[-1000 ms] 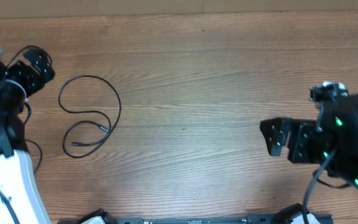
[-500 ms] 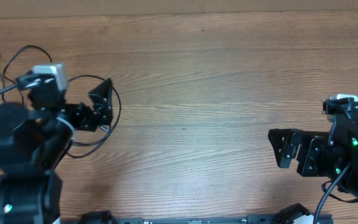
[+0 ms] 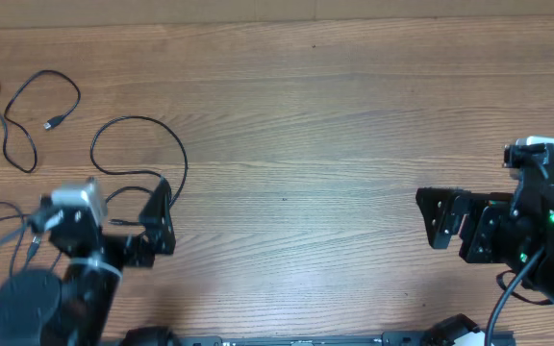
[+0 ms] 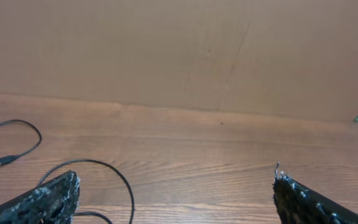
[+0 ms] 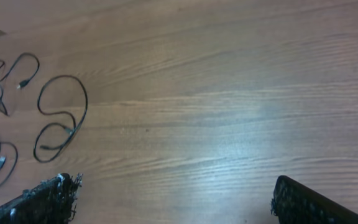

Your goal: Untangle cables

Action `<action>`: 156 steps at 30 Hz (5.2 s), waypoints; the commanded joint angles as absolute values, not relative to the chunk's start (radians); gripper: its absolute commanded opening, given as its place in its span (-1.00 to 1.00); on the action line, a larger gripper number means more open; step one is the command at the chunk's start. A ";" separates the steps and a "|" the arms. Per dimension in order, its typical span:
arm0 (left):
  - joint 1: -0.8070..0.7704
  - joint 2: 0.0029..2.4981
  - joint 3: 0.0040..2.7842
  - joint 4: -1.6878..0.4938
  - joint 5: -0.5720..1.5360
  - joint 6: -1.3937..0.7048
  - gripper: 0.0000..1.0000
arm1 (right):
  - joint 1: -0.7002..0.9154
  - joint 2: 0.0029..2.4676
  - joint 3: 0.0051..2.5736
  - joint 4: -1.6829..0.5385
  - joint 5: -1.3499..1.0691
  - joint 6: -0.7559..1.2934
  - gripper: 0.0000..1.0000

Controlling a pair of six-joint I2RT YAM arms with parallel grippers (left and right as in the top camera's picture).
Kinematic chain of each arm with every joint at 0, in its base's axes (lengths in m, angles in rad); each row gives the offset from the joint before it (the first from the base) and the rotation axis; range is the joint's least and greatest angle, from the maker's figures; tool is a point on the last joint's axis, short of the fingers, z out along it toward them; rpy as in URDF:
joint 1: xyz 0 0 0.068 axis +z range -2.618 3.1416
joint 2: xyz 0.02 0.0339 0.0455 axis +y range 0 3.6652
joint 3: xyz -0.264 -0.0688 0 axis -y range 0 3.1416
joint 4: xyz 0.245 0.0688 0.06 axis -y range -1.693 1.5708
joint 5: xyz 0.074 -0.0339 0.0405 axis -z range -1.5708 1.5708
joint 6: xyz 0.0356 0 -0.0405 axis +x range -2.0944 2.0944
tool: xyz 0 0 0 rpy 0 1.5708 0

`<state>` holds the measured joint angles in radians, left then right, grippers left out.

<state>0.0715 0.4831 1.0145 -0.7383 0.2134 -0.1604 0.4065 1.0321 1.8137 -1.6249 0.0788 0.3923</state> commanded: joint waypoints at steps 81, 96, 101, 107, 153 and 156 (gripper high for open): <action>0.065 0.424 0.973 -1.026 0.146 -0.153 0.99 | 0.246 0.486 0.559 -0.498 0.112 0.400 1.00; 0.065 0.424 0.973 -1.026 0.146 -0.153 0.99 | -0.010 0.044 0.314 -0.382 0.112 0.400 1.00; 0.065 0.424 0.973 -1.026 0.146 -0.153 0.99 | -0.041 0.002 0.205 -0.219 0.112 0.400 1.00; 0.065 0.424 0.973 -1.026 0.146 -0.153 0.99 | -0.041 0.002 0.201 -0.217 0.112 0.400 1.00; 0.065 0.424 0.973 -1.026 0.146 -0.153 0.99 | -0.047 0.002 0.008 -0.069 0.112 0.399 1.00; 0.065 0.424 0.973 -1.026 0.146 -0.153 0.99 | -0.045 0.002 0.008 -0.072 0.112 0.392 1.00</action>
<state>0.0715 0.4282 0.9749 -1.0260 0.1520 -0.1604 -0.0456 0.0128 0.0185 -0.0719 0.1085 0.3923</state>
